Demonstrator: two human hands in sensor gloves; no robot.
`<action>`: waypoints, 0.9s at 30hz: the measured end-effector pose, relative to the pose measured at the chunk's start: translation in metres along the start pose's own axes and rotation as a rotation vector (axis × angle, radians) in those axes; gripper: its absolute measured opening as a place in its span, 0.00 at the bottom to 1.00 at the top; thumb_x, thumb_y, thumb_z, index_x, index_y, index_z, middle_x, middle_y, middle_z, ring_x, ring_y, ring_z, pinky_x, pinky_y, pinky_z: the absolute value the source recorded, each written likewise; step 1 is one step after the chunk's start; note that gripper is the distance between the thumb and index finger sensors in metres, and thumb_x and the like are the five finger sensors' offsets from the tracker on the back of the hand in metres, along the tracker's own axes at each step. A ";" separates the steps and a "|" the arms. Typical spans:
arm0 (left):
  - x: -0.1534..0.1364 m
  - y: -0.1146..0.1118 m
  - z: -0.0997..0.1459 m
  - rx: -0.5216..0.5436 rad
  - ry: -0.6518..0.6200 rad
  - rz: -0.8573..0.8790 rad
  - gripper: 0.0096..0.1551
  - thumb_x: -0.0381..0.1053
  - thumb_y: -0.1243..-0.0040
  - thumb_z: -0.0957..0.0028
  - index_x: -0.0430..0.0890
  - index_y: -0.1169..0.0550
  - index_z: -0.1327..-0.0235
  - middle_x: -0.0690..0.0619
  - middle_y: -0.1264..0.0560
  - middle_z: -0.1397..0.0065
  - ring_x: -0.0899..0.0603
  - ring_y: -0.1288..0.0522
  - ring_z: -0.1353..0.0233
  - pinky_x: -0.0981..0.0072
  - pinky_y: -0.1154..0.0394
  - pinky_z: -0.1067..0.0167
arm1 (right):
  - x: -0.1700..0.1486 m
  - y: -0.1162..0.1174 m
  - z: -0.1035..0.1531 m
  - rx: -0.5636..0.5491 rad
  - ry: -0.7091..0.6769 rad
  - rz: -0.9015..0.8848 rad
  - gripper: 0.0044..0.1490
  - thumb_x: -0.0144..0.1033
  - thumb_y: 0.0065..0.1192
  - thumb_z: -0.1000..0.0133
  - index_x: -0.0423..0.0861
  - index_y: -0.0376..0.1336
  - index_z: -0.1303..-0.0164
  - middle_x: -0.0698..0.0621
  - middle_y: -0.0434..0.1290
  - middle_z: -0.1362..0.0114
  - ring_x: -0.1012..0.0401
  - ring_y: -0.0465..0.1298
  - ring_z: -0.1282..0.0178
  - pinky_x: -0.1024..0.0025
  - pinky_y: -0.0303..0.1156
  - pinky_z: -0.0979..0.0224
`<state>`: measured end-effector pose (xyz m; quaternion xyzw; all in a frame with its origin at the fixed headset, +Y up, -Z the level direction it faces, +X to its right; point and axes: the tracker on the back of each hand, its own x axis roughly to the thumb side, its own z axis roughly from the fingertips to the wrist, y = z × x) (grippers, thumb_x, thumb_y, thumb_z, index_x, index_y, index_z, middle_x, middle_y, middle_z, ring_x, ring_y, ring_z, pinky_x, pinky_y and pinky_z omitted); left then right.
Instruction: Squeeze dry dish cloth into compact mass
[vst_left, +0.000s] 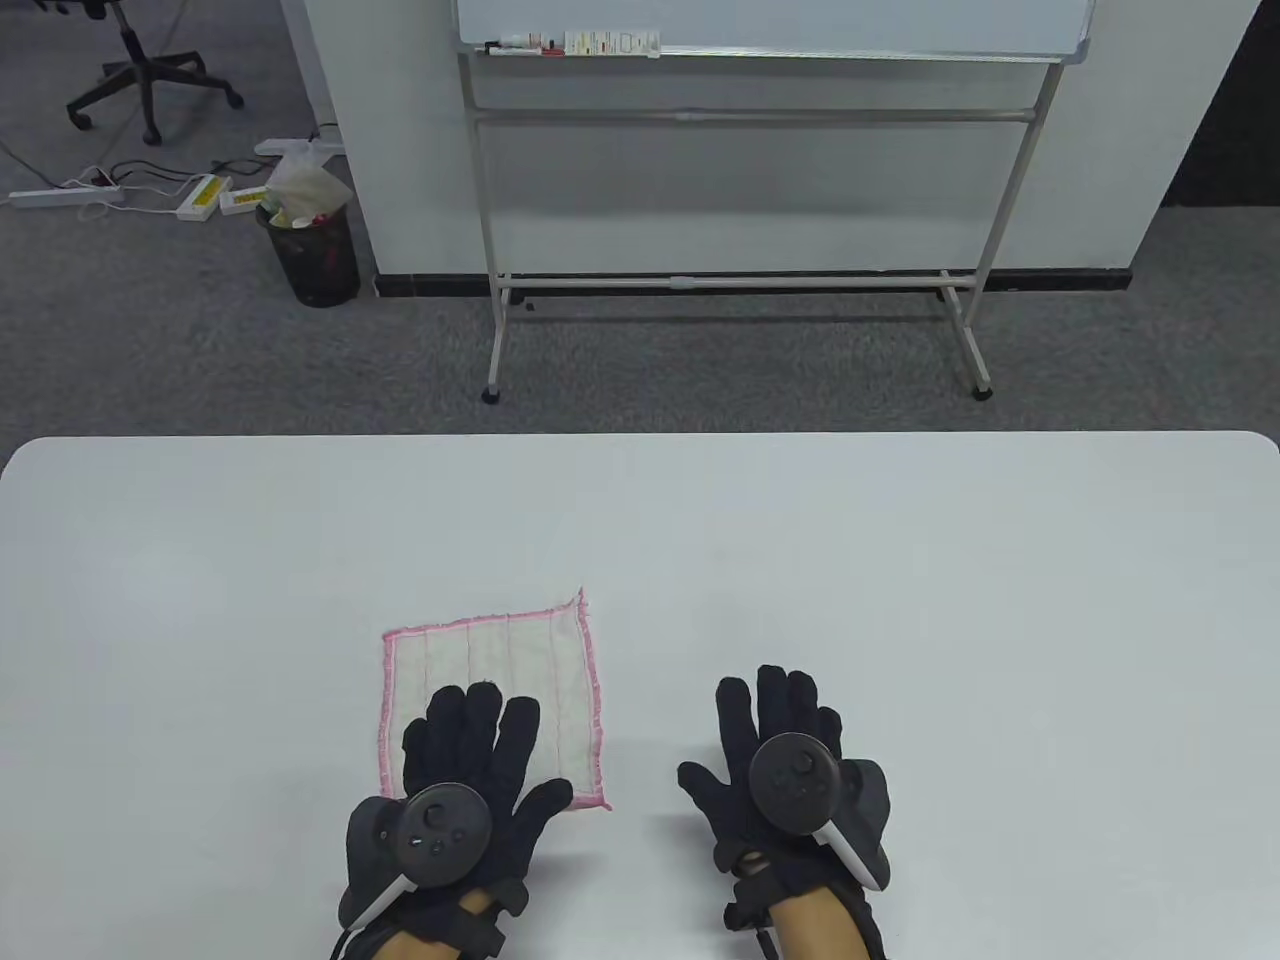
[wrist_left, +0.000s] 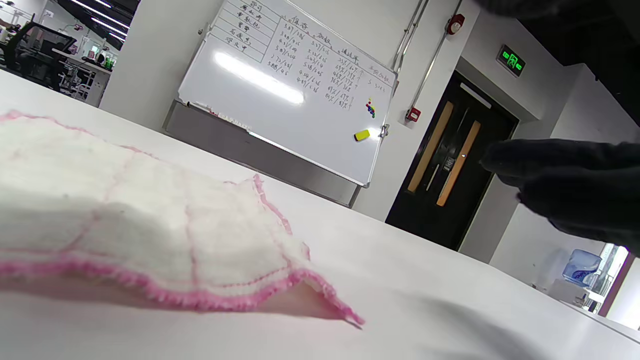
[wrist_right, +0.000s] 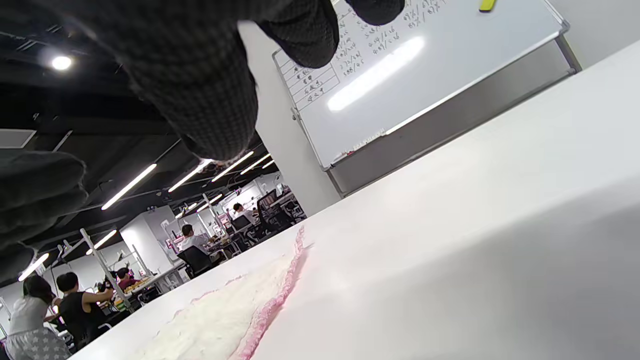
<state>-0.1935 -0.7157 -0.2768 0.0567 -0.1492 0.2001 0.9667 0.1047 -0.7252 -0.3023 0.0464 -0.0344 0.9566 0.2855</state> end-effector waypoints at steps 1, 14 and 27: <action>0.000 0.000 0.000 -0.007 0.003 -0.001 0.44 0.76 0.59 0.43 0.57 0.54 0.22 0.49 0.63 0.16 0.36 0.71 0.20 0.33 0.68 0.29 | -0.001 0.000 0.000 0.004 0.003 -0.009 0.56 0.56 0.71 0.47 0.48 0.43 0.19 0.45 0.35 0.16 0.43 0.32 0.15 0.37 0.30 0.21; -0.028 0.013 0.008 -0.028 0.137 0.067 0.54 0.84 0.57 0.49 0.59 0.59 0.22 0.49 0.69 0.17 0.36 0.75 0.22 0.34 0.70 0.31 | 0.003 0.009 0.000 0.066 -0.001 -0.095 0.55 0.57 0.70 0.47 0.46 0.46 0.20 0.43 0.38 0.16 0.41 0.36 0.16 0.36 0.33 0.21; -0.086 -0.006 0.012 -0.208 0.405 0.104 0.59 0.81 0.43 0.51 0.56 0.58 0.22 0.47 0.67 0.17 0.35 0.74 0.22 0.34 0.70 0.31 | 0.011 0.019 0.000 0.132 -0.014 -0.139 0.54 0.58 0.69 0.48 0.45 0.48 0.20 0.41 0.41 0.16 0.40 0.39 0.16 0.35 0.34 0.21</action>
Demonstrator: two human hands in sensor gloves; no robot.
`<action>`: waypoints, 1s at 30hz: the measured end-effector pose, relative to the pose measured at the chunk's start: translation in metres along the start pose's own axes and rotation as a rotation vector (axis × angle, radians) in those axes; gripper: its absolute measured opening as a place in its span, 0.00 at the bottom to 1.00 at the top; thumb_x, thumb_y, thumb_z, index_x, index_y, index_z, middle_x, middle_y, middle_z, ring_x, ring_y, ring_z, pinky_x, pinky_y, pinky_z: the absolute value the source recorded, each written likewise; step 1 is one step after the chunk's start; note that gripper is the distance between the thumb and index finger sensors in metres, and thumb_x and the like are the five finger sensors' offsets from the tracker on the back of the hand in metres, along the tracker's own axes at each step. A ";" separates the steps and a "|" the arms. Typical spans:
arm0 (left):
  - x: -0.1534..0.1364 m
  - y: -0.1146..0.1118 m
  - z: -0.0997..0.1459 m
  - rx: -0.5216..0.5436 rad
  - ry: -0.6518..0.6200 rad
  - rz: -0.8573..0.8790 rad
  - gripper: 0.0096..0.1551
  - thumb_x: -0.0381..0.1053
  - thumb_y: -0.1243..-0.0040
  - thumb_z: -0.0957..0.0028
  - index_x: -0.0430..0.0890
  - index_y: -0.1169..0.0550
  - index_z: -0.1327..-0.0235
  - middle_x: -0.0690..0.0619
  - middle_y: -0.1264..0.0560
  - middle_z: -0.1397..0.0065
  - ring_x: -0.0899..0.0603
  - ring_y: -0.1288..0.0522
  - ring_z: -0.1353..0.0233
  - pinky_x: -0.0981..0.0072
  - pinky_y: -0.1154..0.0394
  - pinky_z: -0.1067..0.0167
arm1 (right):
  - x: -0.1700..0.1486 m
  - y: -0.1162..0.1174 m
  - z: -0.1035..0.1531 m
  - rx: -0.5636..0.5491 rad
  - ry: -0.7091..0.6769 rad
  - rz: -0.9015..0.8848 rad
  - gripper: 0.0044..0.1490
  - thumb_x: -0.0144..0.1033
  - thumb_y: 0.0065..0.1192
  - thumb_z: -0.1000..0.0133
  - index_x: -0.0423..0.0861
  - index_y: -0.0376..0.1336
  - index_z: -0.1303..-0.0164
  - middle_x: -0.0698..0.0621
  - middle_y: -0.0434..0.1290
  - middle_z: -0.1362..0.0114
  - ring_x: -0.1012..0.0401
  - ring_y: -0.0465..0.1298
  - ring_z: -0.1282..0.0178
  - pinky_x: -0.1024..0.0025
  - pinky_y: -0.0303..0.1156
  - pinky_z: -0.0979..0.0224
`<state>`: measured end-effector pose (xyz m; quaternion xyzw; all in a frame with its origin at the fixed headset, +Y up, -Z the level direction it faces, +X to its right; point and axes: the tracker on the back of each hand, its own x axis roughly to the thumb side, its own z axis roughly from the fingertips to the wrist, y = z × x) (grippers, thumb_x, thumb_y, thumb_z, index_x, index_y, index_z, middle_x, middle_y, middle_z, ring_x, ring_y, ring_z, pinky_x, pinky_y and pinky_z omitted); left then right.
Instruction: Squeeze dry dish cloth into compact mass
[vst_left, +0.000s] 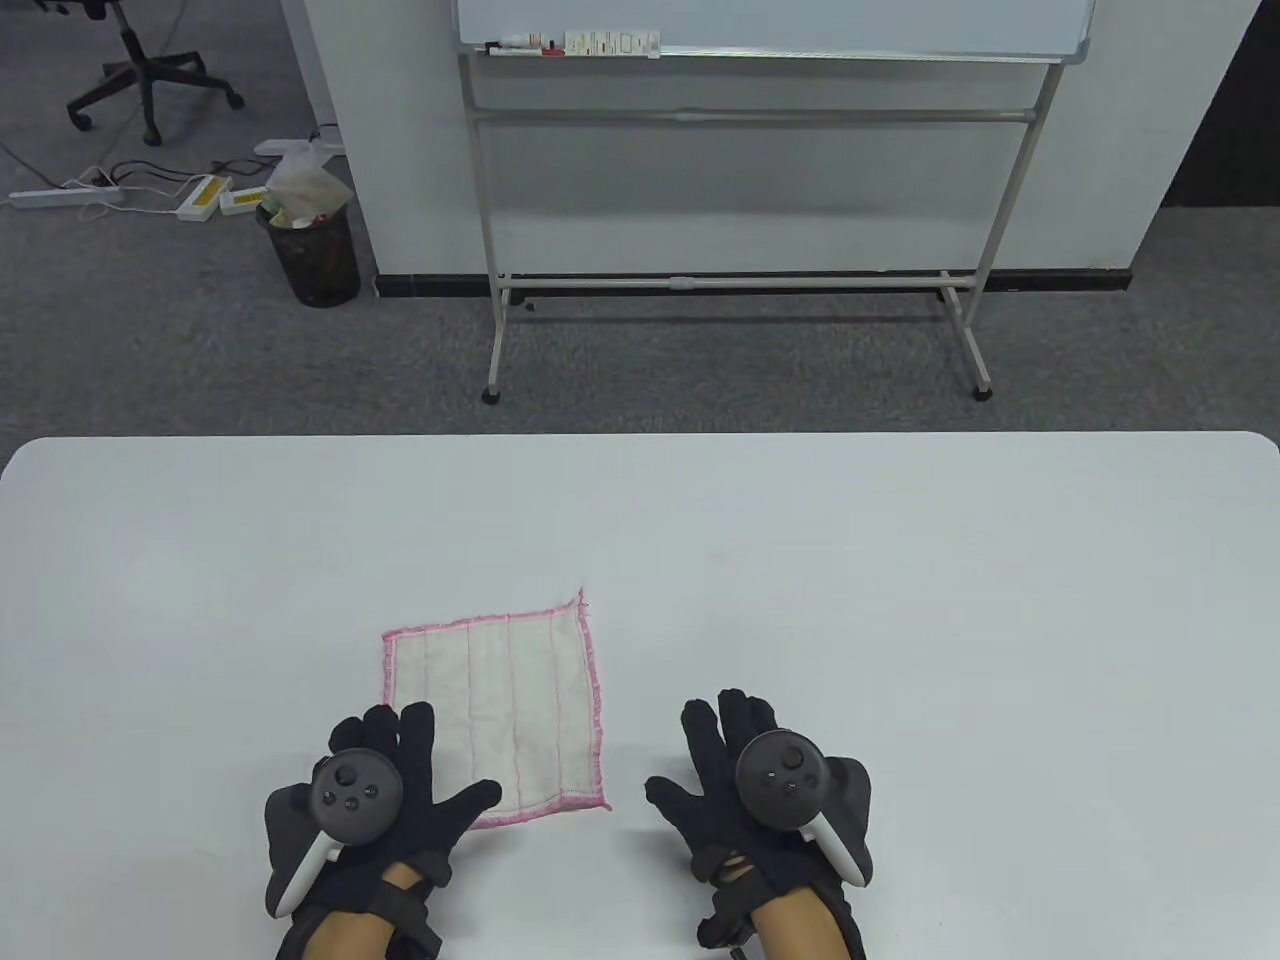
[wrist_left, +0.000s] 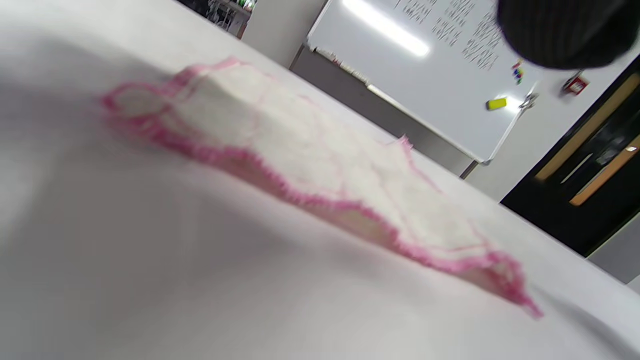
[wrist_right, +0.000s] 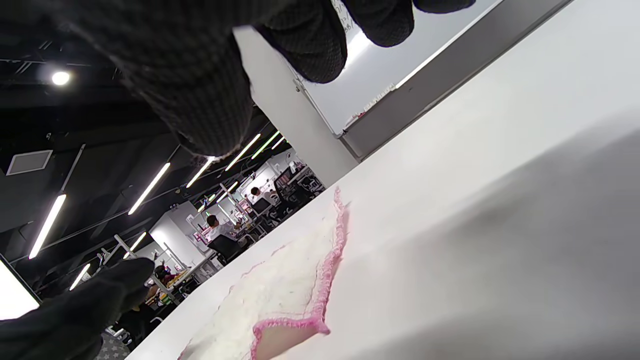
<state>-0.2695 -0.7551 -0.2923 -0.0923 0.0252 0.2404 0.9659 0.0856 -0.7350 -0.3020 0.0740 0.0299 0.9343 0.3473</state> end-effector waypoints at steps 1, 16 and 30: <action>-0.002 -0.003 -0.002 -0.022 0.023 -0.024 0.59 0.78 0.41 0.51 0.56 0.58 0.23 0.46 0.66 0.17 0.35 0.73 0.22 0.34 0.70 0.31 | -0.001 0.001 -0.001 0.013 0.007 -0.002 0.54 0.58 0.70 0.48 0.45 0.48 0.20 0.41 0.41 0.16 0.40 0.39 0.16 0.35 0.35 0.21; 0.010 -0.025 -0.015 -0.086 -0.020 -0.259 0.44 0.63 0.29 0.51 0.54 0.37 0.26 0.48 0.44 0.17 0.35 0.50 0.18 0.31 0.54 0.27 | -0.007 0.005 -0.002 0.092 0.050 -0.045 0.53 0.58 0.68 0.47 0.44 0.50 0.21 0.39 0.44 0.17 0.39 0.42 0.16 0.35 0.36 0.22; 0.011 -0.020 -0.016 0.018 -0.034 -0.259 0.23 0.60 0.33 0.49 0.53 0.22 0.44 0.52 0.27 0.35 0.39 0.30 0.37 0.41 0.32 0.37 | -0.006 0.008 -0.002 0.098 0.023 -0.096 0.50 0.60 0.62 0.46 0.43 0.50 0.21 0.38 0.46 0.17 0.37 0.45 0.17 0.35 0.37 0.22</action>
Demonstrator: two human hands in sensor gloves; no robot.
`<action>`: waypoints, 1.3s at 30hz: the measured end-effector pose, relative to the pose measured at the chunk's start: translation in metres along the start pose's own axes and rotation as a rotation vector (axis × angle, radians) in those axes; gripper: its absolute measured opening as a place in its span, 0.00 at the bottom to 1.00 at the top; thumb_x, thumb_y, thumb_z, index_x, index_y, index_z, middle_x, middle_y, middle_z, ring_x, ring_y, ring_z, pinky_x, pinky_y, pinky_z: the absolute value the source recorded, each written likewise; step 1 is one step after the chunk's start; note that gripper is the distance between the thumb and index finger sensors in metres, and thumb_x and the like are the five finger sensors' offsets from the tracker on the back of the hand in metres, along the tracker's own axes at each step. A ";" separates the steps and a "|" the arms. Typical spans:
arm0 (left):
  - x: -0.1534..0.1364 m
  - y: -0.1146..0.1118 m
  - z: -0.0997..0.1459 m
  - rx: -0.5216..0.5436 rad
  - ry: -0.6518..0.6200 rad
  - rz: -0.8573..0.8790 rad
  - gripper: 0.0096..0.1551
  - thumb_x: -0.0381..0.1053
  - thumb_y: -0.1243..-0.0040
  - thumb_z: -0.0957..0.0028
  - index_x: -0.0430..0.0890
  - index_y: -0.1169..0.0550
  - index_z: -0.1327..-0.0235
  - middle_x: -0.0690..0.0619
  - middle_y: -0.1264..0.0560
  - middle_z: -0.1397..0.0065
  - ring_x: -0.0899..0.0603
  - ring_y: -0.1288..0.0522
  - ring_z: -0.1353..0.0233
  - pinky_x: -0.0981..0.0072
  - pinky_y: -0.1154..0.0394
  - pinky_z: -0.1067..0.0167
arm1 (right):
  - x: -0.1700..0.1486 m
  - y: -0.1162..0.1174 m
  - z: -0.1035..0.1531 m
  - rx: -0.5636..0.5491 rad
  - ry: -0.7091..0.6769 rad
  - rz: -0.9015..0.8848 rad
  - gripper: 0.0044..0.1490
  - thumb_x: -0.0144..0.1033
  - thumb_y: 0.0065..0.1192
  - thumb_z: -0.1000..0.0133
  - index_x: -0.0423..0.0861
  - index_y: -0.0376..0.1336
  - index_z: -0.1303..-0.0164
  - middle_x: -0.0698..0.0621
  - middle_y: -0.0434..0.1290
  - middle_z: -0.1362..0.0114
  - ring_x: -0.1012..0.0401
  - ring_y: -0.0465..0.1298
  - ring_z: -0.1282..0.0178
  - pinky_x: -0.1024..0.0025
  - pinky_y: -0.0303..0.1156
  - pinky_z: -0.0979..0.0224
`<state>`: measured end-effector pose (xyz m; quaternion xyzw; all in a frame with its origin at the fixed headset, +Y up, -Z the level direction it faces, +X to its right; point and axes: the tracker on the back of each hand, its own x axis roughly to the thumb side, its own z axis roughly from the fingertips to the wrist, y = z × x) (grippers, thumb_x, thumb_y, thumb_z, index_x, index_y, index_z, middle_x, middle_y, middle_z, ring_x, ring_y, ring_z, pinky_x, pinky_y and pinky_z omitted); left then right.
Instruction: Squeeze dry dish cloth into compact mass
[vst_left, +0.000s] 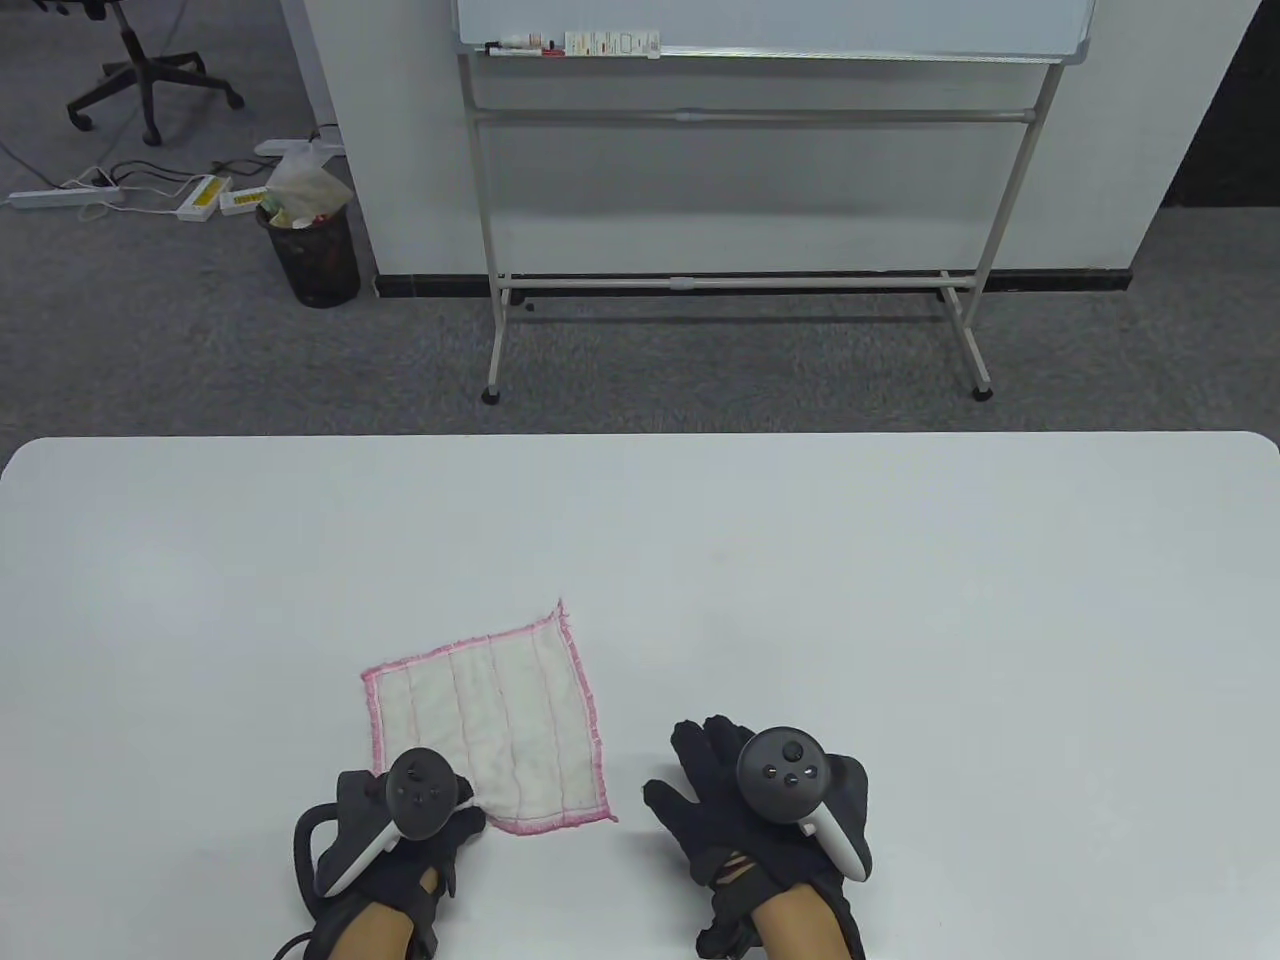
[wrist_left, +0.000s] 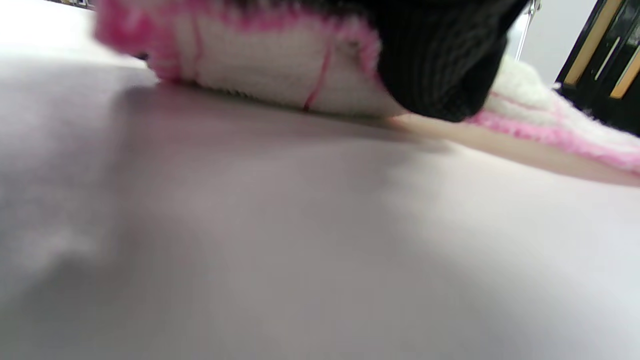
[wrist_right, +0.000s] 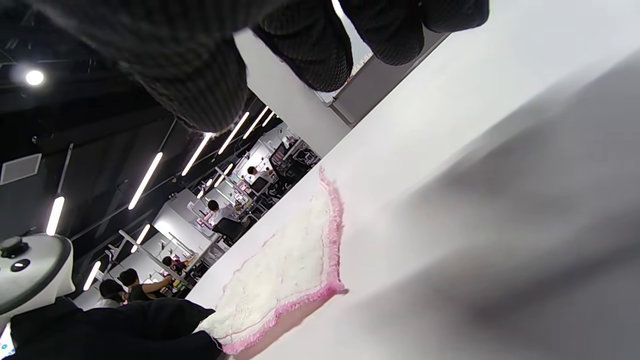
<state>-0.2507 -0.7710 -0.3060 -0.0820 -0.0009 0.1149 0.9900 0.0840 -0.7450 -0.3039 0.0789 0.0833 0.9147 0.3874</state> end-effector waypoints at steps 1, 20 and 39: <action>-0.001 0.001 0.001 0.011 -0.003 0.033 0.23 0.60 0.33 0.49 0.52 0.21 0.44 0.51 0.26 0.35 0.38 0.29 0.37 0.40 0.32 0.38 | 0.000 0.000 0.000 -0.002 -0.002 -0.003 0.50 0.60 0.62 0.46 0.43 0.51 0.21 0.38 0.47 0.17 0.37 0.45 0.17 0.35 0.38 0.22; 0.020 0.025 0.010 -0.104 -0.201 0.920 0.25 0.64 0.38 0.46 0.48 0.18 0.48 0.45 0.33 0.23 0.34 0.35 0.25 0.35 0.38 0.32 | -0.009 0.037 -0.009 0.359 0.033 -0.445 0.56 0.60 0.66 0.46 0.38 0.46 0.22 0.35 0.49 0.19 0.35 0.52 0.20 0.37 0.45 0.23; 0.072 0.018 0.026 -0.473 -0.642 1.529 0.24 0.64 0.48 0.38 0.52 0.30 0.36 0.45 0.51 0.17 0.37 0.33 0.22 0.49 0.24 0.36 | 0.019 0.042 -0.005 0.327 -0.214 -1.204 0.67 0.65 0.65 0.44 0.38 0.31 0.23 0.35 0.57 0.25 0.40 0.75 0.39 0.48 0.74 0.46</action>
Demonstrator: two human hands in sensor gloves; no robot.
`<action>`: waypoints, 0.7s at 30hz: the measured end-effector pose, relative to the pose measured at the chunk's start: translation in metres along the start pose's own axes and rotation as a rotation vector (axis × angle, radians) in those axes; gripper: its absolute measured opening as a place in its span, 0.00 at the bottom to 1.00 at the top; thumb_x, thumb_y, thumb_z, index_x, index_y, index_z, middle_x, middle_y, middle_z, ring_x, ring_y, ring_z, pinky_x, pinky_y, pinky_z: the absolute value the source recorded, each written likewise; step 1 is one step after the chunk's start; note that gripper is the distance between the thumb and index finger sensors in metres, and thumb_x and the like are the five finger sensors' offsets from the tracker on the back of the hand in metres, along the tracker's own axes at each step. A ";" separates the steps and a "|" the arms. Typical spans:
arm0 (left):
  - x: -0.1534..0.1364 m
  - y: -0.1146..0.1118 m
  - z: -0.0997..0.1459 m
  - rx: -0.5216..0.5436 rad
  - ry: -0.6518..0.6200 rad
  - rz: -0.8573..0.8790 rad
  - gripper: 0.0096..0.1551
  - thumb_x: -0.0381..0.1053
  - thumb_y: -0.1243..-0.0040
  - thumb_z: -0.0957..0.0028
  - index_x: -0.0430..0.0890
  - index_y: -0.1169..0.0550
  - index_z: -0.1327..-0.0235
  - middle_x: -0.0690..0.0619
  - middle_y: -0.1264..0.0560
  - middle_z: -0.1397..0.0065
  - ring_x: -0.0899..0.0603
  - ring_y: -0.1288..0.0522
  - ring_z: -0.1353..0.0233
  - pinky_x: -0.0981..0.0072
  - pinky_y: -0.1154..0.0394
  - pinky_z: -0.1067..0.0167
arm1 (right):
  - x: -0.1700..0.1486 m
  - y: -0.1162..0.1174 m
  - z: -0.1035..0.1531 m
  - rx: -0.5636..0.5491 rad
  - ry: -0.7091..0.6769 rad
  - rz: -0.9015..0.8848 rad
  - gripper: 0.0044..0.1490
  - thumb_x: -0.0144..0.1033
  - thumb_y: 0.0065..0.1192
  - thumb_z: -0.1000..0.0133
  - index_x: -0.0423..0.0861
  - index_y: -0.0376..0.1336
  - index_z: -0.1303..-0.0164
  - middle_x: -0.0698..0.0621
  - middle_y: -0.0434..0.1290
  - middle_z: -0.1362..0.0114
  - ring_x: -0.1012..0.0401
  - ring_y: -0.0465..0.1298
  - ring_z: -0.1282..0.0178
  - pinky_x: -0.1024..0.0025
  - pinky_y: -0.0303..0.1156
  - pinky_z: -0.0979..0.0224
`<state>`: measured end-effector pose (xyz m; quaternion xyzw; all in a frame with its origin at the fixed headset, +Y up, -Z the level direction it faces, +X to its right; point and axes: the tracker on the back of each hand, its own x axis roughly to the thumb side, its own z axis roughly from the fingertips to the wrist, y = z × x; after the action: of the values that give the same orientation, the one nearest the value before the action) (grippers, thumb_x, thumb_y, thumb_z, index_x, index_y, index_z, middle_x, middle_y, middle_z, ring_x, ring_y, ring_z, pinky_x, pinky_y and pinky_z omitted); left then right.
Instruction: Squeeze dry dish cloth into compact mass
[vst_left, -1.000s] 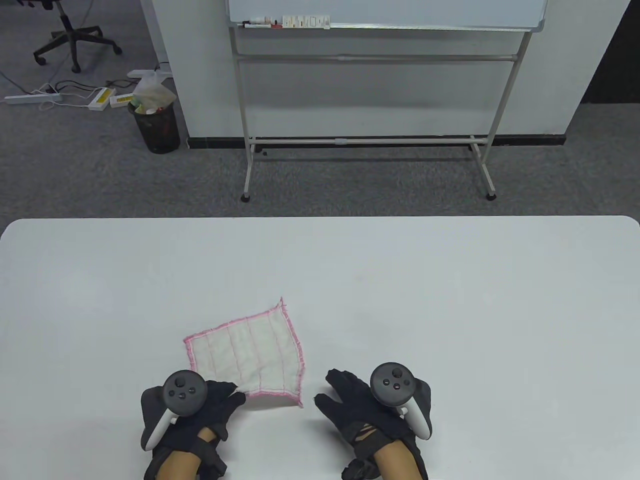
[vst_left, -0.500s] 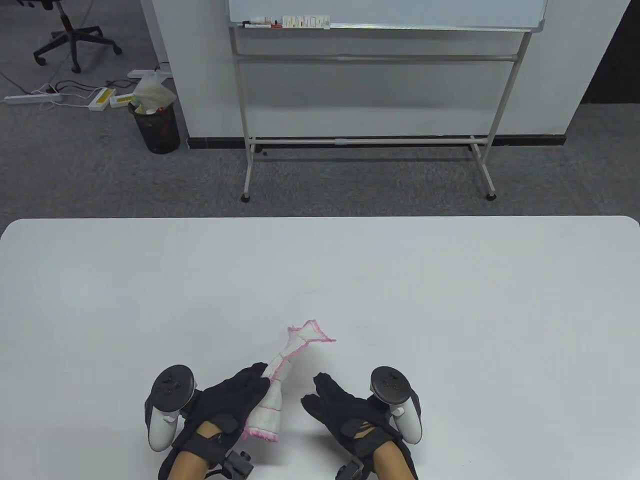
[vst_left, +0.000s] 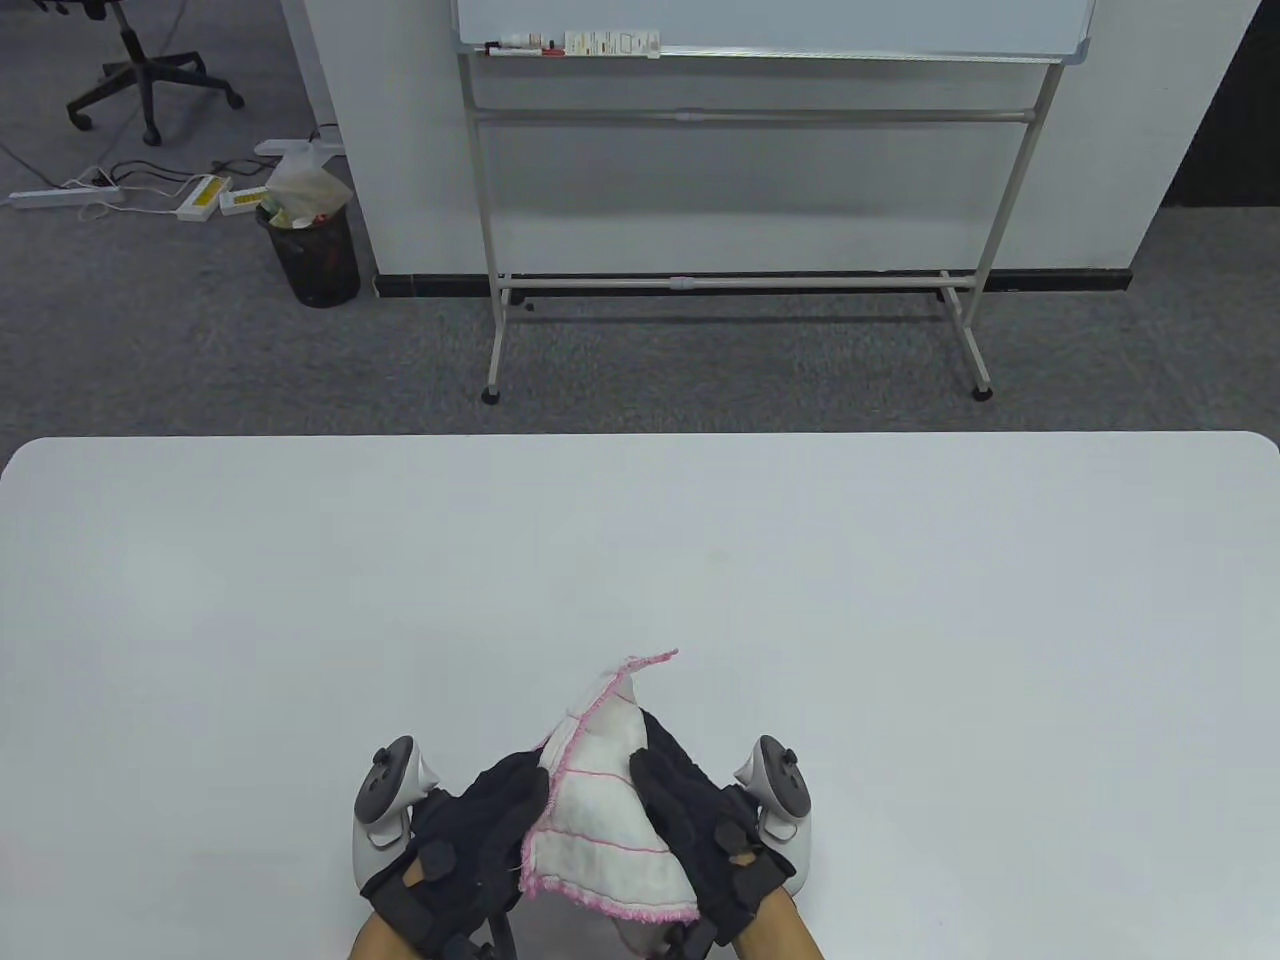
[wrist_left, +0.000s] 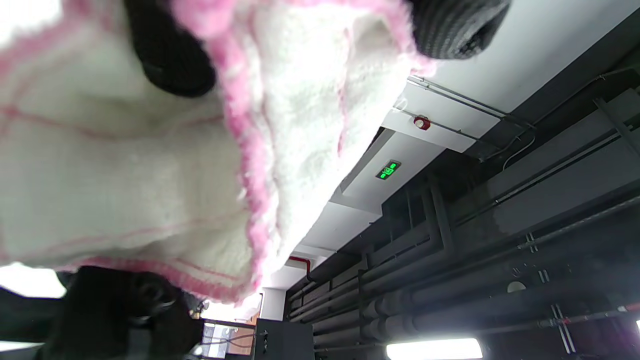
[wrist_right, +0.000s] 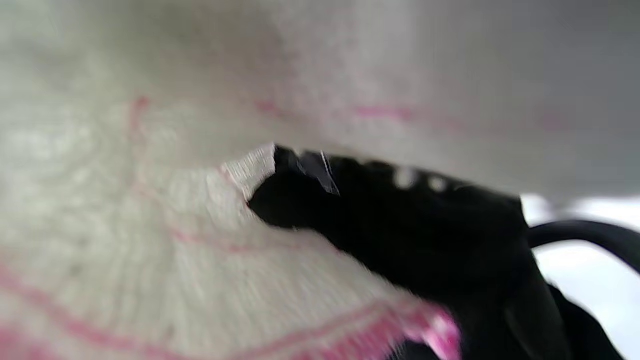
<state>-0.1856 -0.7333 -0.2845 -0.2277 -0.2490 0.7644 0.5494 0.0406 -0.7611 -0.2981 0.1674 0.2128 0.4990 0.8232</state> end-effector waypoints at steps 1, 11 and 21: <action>0.001 0.002 0.002 0.032 0.025 -0.014 0.24 0.64 0.48 0.38 0.51 0.30 0.36 0.44 0.47 0.18 0.41 0.28 0.24 0.50 0.23 0.37 | 0.001 -0.002 0.000 -0.012 -0.006 0.002 0.64 0.61 0.67 0.43 0.38 0.33 0.23 0.36 0.59 0.26 0.41 0.76 0.41 0.50 0.75 0.48; 0.007 0.014 0.019 0.268 0.278 -0.469 0.27 0.62 0.45 0.39 0.47 0.29 0.36 0.39 0.31 0.28 0.38 0.22 0.38 0.46 0.26 0.43 | 0.033 -0.021 0.012 -0.291 -0.173 0.205 0.31 0.36 0.70 0.45 0.41 0.62 0.34 0.41 0.75 0.38 0.47 0.84 0.53 0.52 0.78 0.55; 0.047 -0.039 0.017 0.292 -0.192 -1.190 0.45 0.64 0.38 0.45 0.53 0.47 0.23 0.49 0.56 0.16 0.34 0.57 0.16 0.31 0.51 0.27 | 0.038 -0.016 0.015 -0.390 -0.158 0.427 0.31 0.36 0.69 0.45 0.39 0.62 0.34 0.39 0.75 0.38 0.45 0.84 0.53 0.51 0.77 0.56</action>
<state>-0.1811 -0.6801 -0.2502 0.0972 -0.2745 0.3703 0.8821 0.0759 -0.7356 -0.3005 0.0853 0.0079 0.6777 0.7303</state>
